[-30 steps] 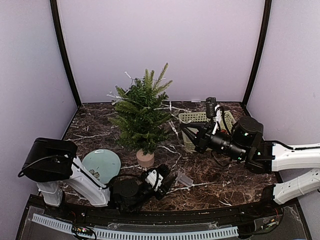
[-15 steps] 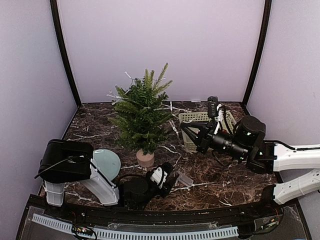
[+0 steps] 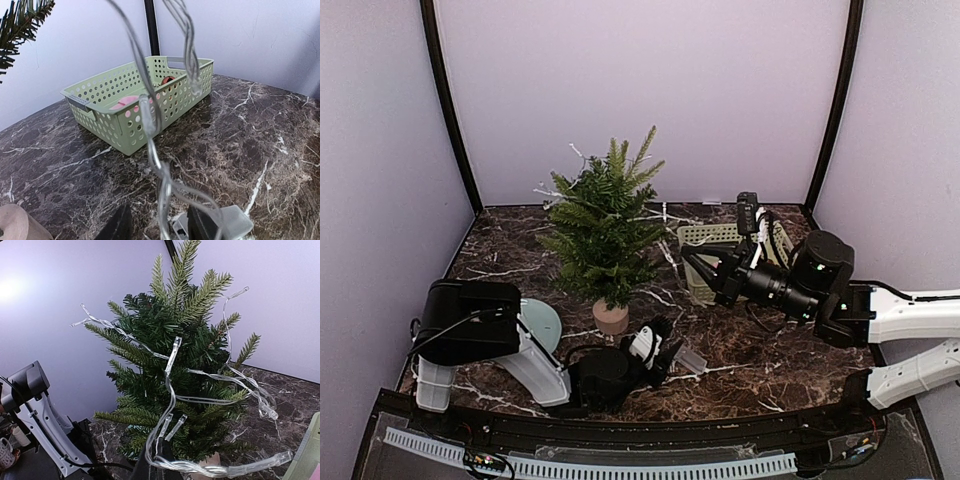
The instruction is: Decorate the small christmas tree
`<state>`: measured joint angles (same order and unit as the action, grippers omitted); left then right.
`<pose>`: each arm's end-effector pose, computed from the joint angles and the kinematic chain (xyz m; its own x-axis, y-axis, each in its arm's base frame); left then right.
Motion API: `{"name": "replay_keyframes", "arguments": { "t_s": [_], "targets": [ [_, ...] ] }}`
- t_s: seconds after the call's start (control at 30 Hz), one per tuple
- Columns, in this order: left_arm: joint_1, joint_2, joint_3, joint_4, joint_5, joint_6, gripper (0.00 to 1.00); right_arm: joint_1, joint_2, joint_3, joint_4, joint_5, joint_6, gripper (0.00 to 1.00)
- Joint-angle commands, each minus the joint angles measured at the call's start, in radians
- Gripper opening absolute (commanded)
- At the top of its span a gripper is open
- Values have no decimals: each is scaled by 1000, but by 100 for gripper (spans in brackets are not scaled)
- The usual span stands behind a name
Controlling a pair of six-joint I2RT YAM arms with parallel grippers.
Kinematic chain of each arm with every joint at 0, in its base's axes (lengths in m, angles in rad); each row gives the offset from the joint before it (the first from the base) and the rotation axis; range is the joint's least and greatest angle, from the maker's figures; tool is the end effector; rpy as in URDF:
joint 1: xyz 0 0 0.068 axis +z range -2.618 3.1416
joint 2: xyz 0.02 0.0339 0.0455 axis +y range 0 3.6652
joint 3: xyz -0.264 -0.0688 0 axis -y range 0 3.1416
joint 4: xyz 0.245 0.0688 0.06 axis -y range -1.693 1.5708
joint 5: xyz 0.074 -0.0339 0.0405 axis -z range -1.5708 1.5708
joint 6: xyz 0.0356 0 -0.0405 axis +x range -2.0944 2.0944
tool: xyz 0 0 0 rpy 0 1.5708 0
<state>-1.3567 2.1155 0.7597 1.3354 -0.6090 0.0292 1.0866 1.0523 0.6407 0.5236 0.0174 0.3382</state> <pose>0.0987 -0.3581 0.1106 0.0155 0.0413 -0.9990 0.6798 0.7322 0.0409 0.1153 0.2180 0.3120 -0.2419 0.2528 -0.9368 -0.8445 0.4207 0.3315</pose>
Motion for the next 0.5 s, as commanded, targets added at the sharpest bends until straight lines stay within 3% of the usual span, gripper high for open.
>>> {"name": "replay_keyframes", "arguments": {
  "t_s": [0.0, 0.23, 0.47],
  "targets": [
    [10, 14, 33, 12, 12, -15, 39, 11, -17, 11, 55, -13, 8, 0],
    [15, 17, 47, 21, 40, 6, 28, 12, -24, 11, 63, -14, 13, 0],
    [-40, -123, -115, 48, -13, 29, 1, 12, -43, 7, 63, 7, 11, 0]
  ]
}}
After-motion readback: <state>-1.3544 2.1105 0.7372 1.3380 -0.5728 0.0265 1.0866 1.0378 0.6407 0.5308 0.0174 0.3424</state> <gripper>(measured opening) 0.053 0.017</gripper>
